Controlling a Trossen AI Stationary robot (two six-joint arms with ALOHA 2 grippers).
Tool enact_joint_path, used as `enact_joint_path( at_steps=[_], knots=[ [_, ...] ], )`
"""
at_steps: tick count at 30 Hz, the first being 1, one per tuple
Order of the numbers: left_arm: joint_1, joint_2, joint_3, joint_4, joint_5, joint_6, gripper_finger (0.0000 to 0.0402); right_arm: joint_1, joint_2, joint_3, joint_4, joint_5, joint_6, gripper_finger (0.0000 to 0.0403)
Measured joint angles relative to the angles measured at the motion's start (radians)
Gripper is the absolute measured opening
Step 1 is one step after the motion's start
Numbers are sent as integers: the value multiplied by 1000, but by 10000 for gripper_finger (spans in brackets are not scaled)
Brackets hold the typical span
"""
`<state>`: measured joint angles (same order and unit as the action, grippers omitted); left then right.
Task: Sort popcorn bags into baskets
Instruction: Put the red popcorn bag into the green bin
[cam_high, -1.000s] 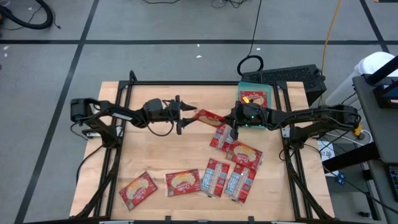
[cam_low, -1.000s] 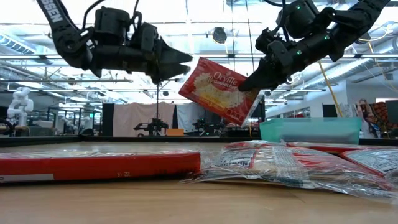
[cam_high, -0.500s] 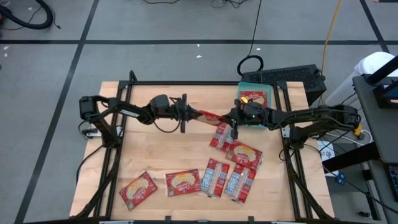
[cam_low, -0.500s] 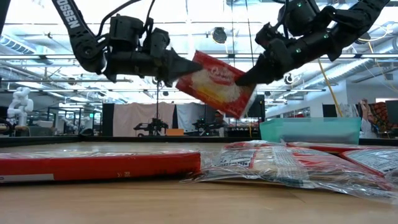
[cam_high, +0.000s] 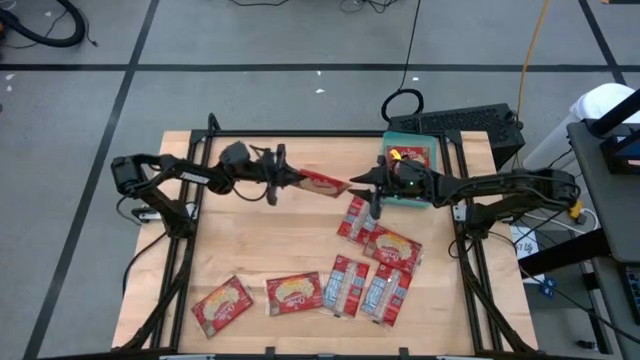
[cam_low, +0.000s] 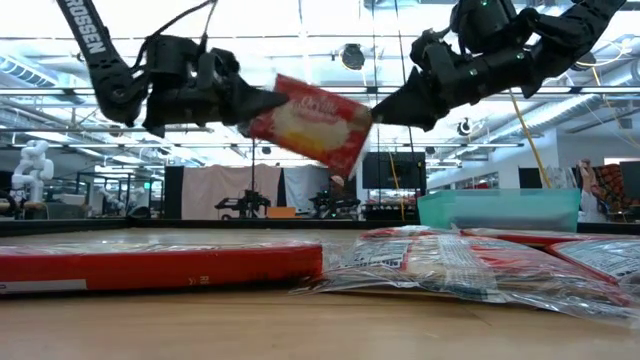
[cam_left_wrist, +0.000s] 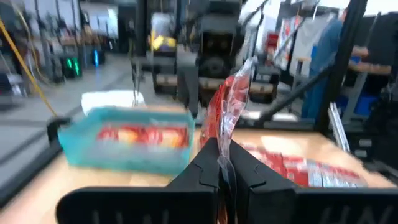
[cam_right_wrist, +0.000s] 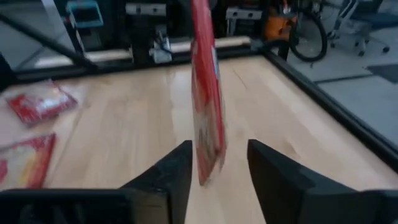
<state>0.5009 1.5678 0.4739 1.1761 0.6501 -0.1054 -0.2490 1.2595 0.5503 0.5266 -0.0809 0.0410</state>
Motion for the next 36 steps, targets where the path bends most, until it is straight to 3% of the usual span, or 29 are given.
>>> enact_joint_path(
  at_steps=[7, 12, 16, 21, 23, 26, 30, 36],
  knots=[
    [-69, 9, -39, 181, -130, 4, 7, 29, 82, 0, 230, -3, 1, 161],
    [-88, 9, -39, 238, -157, 5, 4, 34, 132, 0, 357, -54, -17, 146],
    [-100, 9, -39, 245, -163, 6, 13, 34, 135, 0, 389, -54, -19, 104],
    [-126, 9, -39, 245, -165, 37, 17, 29, 135, -1, 389, -54, -17, 19],
    [-134, 9, -39, 242, -171, 55, 17, 22, 132, -1, 382, -54, -11, 11],
    [-138, 10, -38, 218, -172, 75, 28, 0, 78, -1, 308, -60, -12, 20],
    [-134, 9, -38, 171, -198, 70, 88, -51, -42, 0, 138, -55, -21, 11],
    [-135, 9, -38, 77, -297, 69, 201, -159, -224, 123, -378, -45, -84, 12]
  ],
)
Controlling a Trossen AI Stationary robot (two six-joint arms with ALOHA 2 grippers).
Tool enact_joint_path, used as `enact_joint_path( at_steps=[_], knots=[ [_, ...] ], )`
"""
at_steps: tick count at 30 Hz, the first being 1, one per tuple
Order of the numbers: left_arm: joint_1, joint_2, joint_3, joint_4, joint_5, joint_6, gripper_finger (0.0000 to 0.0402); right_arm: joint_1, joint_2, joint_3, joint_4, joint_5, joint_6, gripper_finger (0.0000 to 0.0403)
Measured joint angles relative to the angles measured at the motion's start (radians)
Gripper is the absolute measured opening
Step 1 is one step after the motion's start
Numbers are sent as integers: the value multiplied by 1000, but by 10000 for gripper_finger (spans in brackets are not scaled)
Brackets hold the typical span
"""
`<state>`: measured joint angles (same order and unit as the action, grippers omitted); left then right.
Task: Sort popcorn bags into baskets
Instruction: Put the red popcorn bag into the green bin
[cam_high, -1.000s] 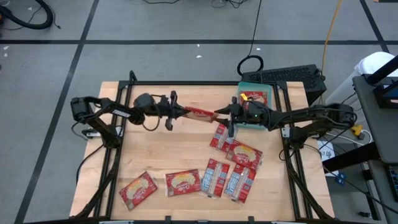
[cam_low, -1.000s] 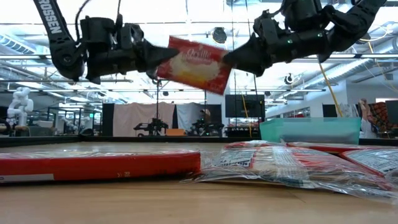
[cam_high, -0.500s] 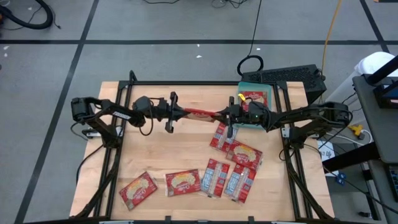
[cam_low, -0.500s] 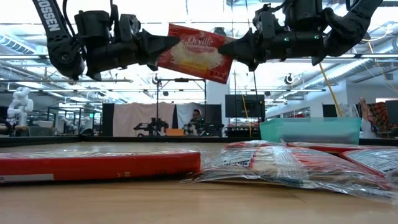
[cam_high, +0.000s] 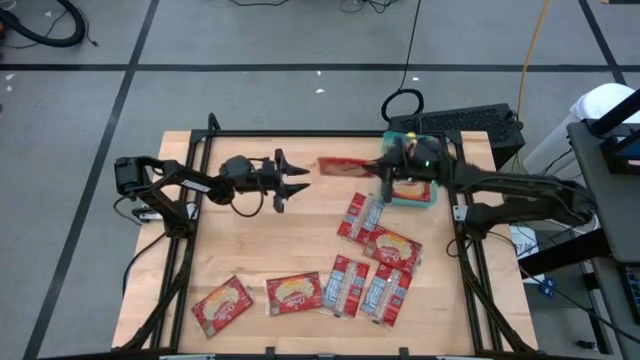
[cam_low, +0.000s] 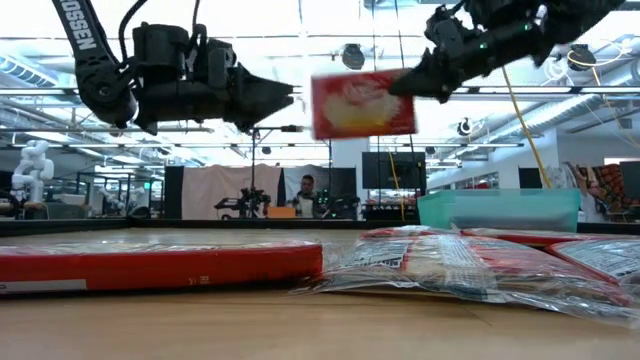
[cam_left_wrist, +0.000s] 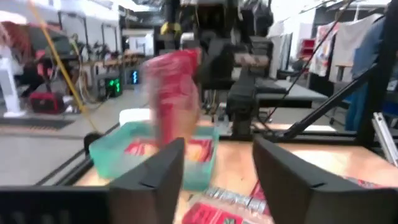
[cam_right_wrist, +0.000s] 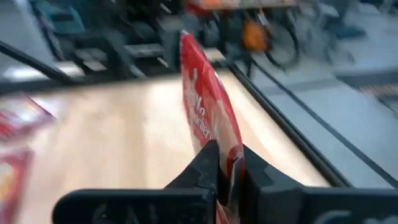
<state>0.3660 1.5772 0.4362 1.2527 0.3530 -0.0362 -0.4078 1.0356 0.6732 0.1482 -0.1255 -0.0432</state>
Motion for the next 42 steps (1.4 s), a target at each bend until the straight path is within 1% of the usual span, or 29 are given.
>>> enact_joint_path(
  at_steps=[2, 4, 8, 10, 13, 17, 20, 26, 28, 31, 35, 39, 42],
  knots=[
    [0, 0, 0, -27, -5, -13, 229, -51, -38, 61, -184, 0, -49, 15],
    [-2, 0, 0, -65, -6, -33, 250, -108, -64, 129, -323, -4, -88, 15],
    [-16, 0, 0, -139, -6, -64, 272, -237, -87, 265, -580, -5, -140, 16],
    [-25, 0, 0, -165, -6, -69, 274, -294, -87, 319, -688, -3, -154, 17],
    [-43, 0, 0, -196, -7, -58, 268, -372, -88, 379, -796, 0, -163, 17],
    [-63, 0, 0, -204, -7, -50, 249, -469, -85, 399, -924, 46, -123, 17],
    [-80, 0, 0, -204, -6, -50, 232, -523, -85, 383, -954, 43, -79, 17],
    [-108, 0, 0, -203, -6, -39, 201, -589, -82, 307, -924, -65, -25, 17],
    [-114, 0, 0, -203, -7, -35, 192, -605, -78, 279, -920, -86, -21, 17],
    [-120, 0, 0, -203, -7, -27, 180, -628, -64, 244, -921, -86, -21, 17],
    [-121, 0, 0, -203, -7, -27, 167, -650, -42, 202, -879, -91, -17, 18],
    [-121, 0, 0, -203, -7, -15, 156, -668, -11, 183, -840, -177, -1, 18],
    [-121, 0, 0, -203, -7, -15, 152, -673, 10, 180, -837, -187, 13, 18]
  ],
)
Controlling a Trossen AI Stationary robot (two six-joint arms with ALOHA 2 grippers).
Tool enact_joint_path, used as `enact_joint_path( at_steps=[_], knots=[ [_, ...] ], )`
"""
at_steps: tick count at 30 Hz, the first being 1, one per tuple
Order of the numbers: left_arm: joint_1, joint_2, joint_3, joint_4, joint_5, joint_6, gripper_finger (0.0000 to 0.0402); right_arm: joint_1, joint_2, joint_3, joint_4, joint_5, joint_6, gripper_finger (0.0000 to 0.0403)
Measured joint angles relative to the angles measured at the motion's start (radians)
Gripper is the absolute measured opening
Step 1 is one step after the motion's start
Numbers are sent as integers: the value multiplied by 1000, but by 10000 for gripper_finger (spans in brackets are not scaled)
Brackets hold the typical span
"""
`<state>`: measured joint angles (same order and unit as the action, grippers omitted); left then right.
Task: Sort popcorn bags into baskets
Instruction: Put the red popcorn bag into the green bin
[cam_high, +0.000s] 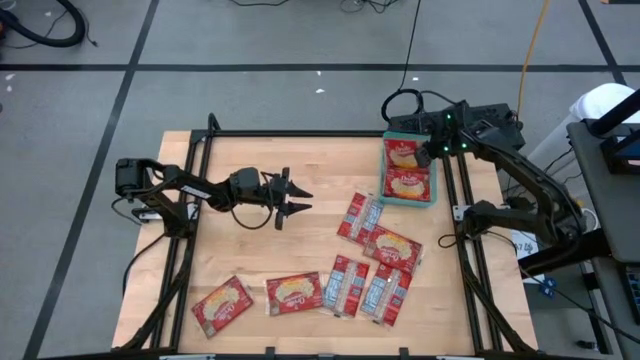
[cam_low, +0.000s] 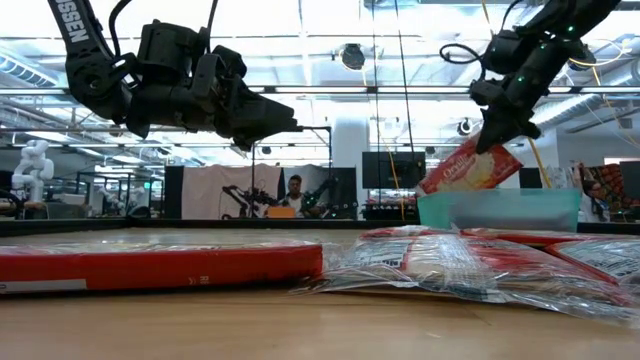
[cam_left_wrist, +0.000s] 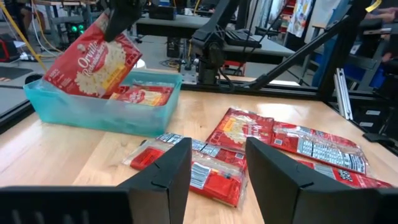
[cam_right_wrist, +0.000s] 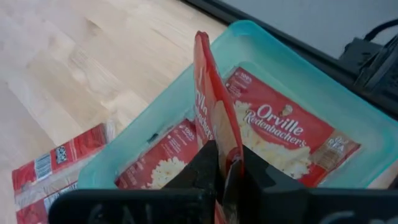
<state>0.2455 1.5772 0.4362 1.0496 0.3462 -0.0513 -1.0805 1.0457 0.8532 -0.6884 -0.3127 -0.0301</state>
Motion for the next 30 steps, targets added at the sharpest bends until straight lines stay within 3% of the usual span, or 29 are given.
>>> enact_joint_path(
  at_steps=[6, 19, 25, 30],
  knots=[
    [0, 0, 0, 0, 0, 4, 162, 0, 30, 0, 10, 92, 2, 37],
    [0, 0, 0, -1, 0, 3, 170, 0, 49, 0, 100, 260, -36, 144],
    [0, 0, 0, 0, 0, -3, 156, 4, 49, 0, 118, 339, -57, 159],
    [0, 0, 0, 0, 0, -3, 154, 24, 49, 0, 107, 327, -31, 159]
  ],
)
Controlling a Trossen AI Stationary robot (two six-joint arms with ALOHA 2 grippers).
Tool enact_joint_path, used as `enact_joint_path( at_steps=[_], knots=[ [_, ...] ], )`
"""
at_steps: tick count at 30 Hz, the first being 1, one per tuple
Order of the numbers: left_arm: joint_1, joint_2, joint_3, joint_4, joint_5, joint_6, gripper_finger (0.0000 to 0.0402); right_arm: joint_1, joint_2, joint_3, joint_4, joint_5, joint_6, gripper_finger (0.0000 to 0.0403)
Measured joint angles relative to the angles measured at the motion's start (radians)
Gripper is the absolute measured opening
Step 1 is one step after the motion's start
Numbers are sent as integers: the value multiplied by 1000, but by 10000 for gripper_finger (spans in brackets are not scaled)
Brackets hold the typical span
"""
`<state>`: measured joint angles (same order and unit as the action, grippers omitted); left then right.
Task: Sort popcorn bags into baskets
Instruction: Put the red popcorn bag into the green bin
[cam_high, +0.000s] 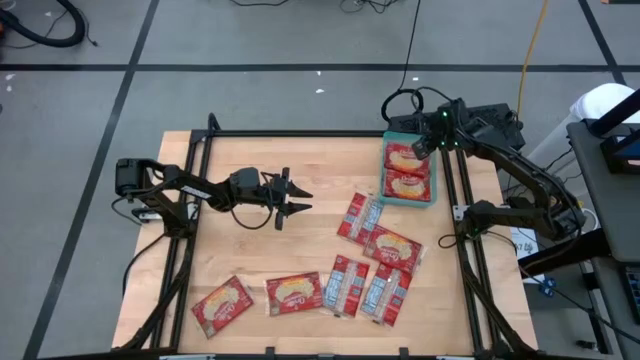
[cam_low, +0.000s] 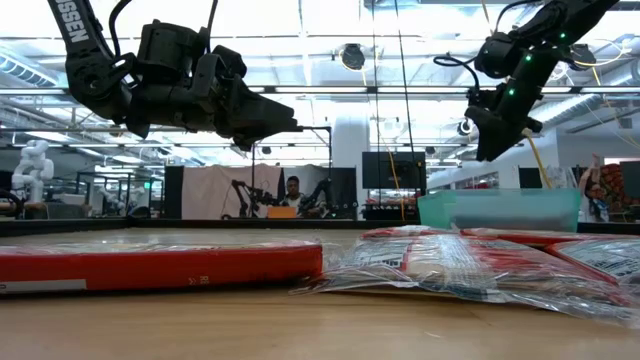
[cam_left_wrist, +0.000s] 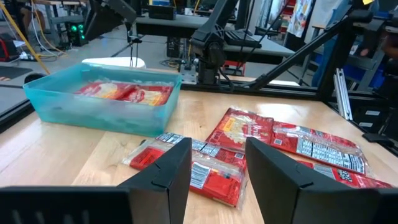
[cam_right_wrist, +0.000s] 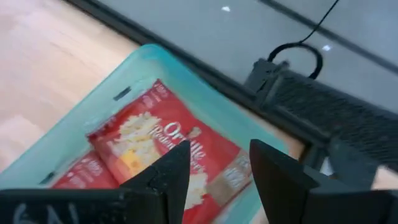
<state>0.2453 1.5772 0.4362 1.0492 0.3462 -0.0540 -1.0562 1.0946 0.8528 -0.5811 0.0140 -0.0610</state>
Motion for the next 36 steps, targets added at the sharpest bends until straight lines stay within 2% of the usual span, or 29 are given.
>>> enact_joint_path(
  at_steps=[5, 11, 18, 26, 36],
  knots=[
    [0, 0, 0, 0, 0, 6, 152, 79, 0, -6, -58, -41, 77, 155],
    [2, 0, 0, 0, -8, 32, 158, 180, 17, -75, -62, -72, 132, 129],
    [2, 0, 0, 0, -9, 32, 165, 209, 84, -145, -59, -60, 129, 88],
    [2, 0, 0, 0, -10, 47, 152, 209, 207, -155, 11, 82, 104, 58],
    [3, 0, 0, -4, -39, 71, 168, 206, 305, -154, 102, 222, 15, 55]
  ],
)
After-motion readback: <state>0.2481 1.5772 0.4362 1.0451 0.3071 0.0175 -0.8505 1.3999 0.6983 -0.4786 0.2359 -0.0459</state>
